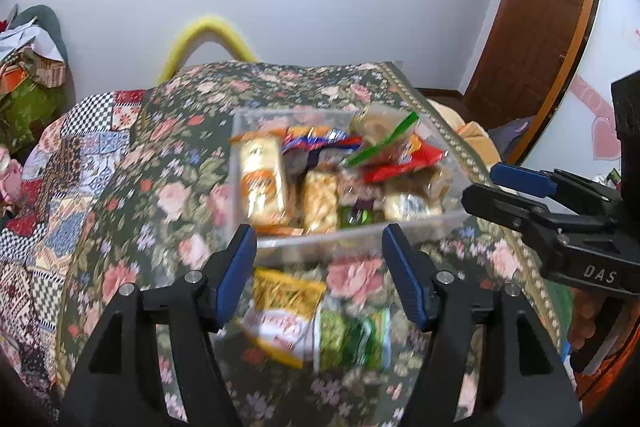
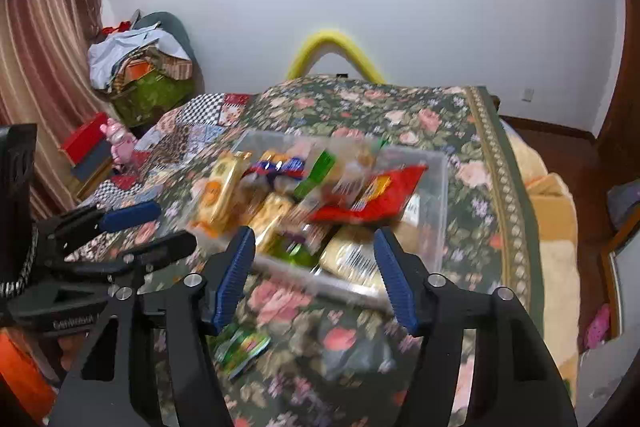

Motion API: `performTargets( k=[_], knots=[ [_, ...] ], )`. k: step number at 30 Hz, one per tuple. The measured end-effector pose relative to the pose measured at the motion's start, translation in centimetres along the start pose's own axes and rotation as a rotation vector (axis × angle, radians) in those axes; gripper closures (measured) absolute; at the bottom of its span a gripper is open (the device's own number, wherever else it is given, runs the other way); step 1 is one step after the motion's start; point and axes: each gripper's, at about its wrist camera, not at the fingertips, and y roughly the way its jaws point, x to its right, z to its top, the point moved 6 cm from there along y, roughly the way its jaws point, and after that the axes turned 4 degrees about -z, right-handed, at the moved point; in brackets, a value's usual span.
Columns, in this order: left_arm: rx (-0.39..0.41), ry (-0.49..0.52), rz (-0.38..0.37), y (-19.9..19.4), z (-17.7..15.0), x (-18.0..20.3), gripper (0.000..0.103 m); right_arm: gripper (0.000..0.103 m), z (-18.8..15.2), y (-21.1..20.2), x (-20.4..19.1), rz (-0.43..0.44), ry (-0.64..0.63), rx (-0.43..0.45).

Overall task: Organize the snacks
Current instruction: 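Grasp the yellow-and-white snack bag with the left tool while the right tool grasps the green pea bag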

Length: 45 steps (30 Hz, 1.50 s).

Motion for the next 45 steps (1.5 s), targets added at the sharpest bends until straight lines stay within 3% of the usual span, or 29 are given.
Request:
performTargets(
  k=[17,20,25,33,36,40,41,45],
  knots=[
    [-0.156,-0.045,0.054,-0.3,-9.6,-5.5,0.036,0.035,-7.9,5.0,-5.9,0.102,-0.029,-0.204],
    [-0.161,-0.062,0.054,-0.2,-10.3,-6.2,0.036,0.026,-8.6,6.3,-6.8,0.103,-0.028,-0.239],
    [-0.167,-0.090,0.050,0.2,-10.9,-7.2,0.036,0.026,-9.4,7.9,-8.4,0.111,-0.057,-0.293],
    [-0.182,-0.108,0.023,1.1,-11.4,-7.1,0.036,0.024,-9.6,8.1,-8.6,0.089,-0.150,-0.272],
    [-0.181,-0.104,0.006,1.5,-11.0,-6.5,0.036,0.031,-9.9,7.9,-8.3,0.091,-0.161,-0.268],
    [-0.174,-0.084,0.000,1.8,-10.3,-5.6,0.036,0.048,-10.1,7.7,-7.6,0.064,-0.168,-0.259],
    [-0.173,-0.083,-0.003,1.9,-10.2,-5.4,0.036,0.066,-10.0,7.6,-7.2,0.052,-0.165,-0.258],
    [-0.173,-0.065,-0.009,2.8,-9.5,-4.6,0.034,0.089,-9.7,7.3,-5.6,0.057,-0.121,-0.261]
  ],
)
